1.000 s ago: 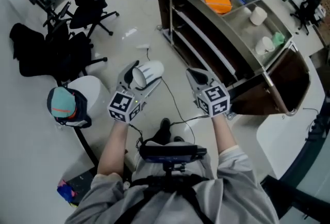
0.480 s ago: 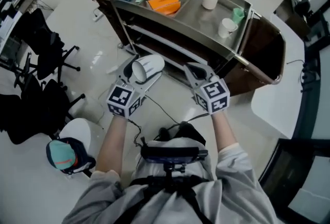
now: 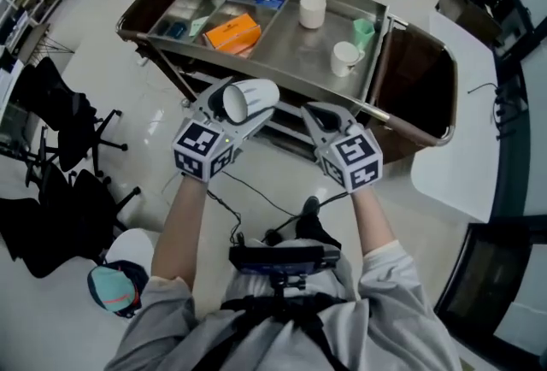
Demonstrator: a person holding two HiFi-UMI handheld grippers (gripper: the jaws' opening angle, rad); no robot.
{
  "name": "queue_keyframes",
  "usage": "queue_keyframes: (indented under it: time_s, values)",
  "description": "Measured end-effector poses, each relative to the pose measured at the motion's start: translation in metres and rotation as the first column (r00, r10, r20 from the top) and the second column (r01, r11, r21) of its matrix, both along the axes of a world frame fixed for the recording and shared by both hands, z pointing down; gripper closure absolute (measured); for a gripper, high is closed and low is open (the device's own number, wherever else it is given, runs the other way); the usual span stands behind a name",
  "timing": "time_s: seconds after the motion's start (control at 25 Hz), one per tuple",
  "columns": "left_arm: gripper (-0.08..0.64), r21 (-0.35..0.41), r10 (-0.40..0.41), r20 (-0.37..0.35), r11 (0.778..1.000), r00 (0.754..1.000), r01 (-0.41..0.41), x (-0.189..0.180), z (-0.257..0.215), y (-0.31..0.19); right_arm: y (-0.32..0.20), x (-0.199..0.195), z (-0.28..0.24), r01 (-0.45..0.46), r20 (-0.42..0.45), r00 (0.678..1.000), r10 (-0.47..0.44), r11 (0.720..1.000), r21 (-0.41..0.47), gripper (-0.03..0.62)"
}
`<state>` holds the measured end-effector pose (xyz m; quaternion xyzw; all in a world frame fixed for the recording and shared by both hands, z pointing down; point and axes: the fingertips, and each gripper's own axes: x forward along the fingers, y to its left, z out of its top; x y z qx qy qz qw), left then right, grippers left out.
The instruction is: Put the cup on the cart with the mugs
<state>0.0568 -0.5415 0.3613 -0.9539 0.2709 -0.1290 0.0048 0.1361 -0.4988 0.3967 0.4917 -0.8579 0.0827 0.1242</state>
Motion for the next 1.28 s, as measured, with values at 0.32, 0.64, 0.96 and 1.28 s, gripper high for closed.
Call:
queue_keyframes:
  time_s: [0.32,0.64,0.96,1.28]
  values:
    - [0.135,0.007,0.126,0.176,0.992,0.976,-0.129,0.099,-0.033,-0.089,-0.063,0.061,-0.035,-0.011,0.022,1.0,0.01,1.0,0.019,0.589]
    - [0.135,-0.065,0.238,0.405,0.971,0.883,-0.231,0.172,-0.008,-0.157,-0.105,0.101,-0.04,0.013,0.024,1.0,-0.014,1.0,0.02,0.589]
    - [0.135,-0.214,0.361,0.578,0.933,0.732,-0.291,0.202,0.053,-0.201,-0.126,0.131,-0.036,-0.023,0.053,0.998,0.023,1.0,0.001,0.589]
    - [0.135,-0.296,0.429,0.674,0.903,0.602,-0.311,0.211,0.108,-0.222,-0.135,0.144,-0.023,-0.06,0.076,0.995,0.062,0.998,-0.025,0.589]
